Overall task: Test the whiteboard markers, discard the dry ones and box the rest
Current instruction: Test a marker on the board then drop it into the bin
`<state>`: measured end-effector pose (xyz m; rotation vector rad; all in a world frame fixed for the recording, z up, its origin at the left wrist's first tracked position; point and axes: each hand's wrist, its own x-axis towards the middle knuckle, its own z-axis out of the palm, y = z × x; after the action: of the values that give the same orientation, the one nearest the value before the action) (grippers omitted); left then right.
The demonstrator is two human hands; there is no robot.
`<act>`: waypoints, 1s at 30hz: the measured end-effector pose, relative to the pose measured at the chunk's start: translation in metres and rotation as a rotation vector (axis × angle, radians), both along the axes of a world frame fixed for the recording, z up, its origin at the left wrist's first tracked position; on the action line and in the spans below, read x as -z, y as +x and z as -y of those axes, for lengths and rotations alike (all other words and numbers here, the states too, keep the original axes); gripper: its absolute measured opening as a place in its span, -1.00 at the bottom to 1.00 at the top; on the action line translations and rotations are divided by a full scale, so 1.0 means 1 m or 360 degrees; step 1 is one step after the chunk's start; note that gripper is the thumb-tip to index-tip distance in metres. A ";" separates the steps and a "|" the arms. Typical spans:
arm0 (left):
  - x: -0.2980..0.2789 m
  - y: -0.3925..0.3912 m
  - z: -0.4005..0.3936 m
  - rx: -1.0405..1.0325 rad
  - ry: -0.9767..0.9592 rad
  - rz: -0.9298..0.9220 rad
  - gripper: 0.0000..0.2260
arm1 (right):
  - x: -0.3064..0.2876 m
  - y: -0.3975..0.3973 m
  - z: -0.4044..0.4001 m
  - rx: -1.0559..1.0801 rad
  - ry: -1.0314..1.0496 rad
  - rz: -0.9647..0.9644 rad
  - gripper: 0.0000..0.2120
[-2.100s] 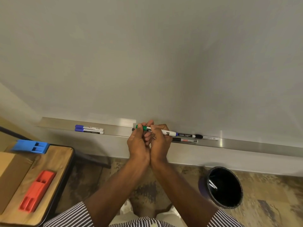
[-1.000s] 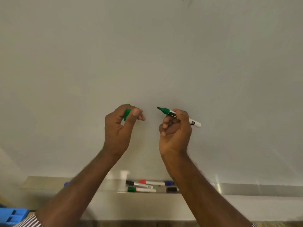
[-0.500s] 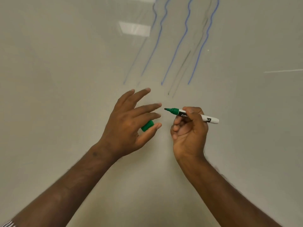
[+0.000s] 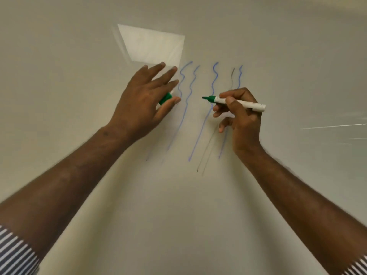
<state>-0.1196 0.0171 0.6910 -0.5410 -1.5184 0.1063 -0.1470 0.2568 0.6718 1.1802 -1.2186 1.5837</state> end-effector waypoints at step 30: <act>-0.036 -0.044 0.039 -0.0013 0.0247 -0.0007 -0.54 | -0.037 -0.043 0.012 0.0841 -0.0216 -0.0543 -0.95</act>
<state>-0.1633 -0.0223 0.7274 -0.4102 -1.5100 -0.0045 -0.1899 0.2447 0.7089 0.8979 -1.0647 1.0077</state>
